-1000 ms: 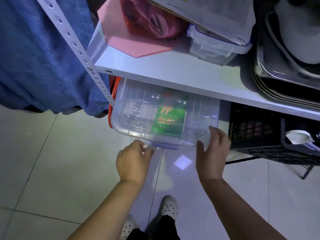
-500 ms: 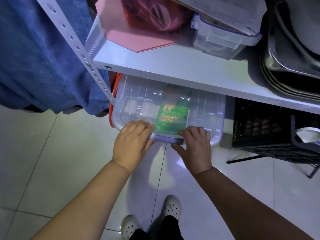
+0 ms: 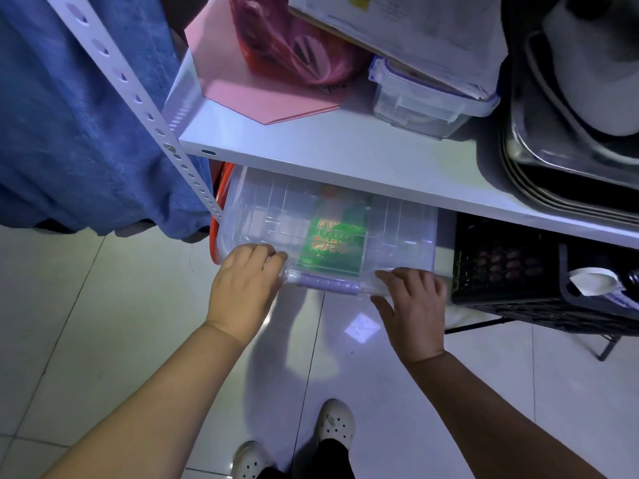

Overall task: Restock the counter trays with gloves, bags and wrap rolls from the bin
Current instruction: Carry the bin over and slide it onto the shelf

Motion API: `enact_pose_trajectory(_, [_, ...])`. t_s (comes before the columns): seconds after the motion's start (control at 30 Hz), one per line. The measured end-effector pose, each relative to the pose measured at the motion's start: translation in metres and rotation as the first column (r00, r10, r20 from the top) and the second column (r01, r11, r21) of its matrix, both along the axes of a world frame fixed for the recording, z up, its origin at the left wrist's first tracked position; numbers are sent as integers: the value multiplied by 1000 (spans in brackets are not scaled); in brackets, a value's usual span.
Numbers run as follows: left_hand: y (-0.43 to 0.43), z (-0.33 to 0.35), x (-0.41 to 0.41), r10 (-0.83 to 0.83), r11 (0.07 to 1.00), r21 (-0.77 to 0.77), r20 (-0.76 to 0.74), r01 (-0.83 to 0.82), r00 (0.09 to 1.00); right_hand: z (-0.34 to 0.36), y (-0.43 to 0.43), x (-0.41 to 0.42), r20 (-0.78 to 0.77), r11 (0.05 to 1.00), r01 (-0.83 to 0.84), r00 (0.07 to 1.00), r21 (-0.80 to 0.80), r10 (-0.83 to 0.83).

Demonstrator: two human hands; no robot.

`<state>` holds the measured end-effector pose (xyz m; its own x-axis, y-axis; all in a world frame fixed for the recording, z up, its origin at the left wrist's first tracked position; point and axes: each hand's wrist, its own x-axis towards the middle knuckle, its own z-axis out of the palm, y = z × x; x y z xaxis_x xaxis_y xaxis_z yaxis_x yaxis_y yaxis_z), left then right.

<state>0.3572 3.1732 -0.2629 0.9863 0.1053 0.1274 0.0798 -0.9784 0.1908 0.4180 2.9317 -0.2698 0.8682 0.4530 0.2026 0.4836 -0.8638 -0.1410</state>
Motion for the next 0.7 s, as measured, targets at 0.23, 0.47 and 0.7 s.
enact_pose_trajectory(0.23, [17,0,43,-14,999,34,70,12,997,4,18,38,108,999,34,993,20,-36])
enact_pose_trajectory(0.47, [17,-7,58,33,999,22,79,-35,996,-10,29,48,172,995,78,981,62,-87])
enact_pose_trajectory(0.7, [7,10,44,75,996,-40,10,-75,997,0,32,38,67,993,117,991,5,-118])
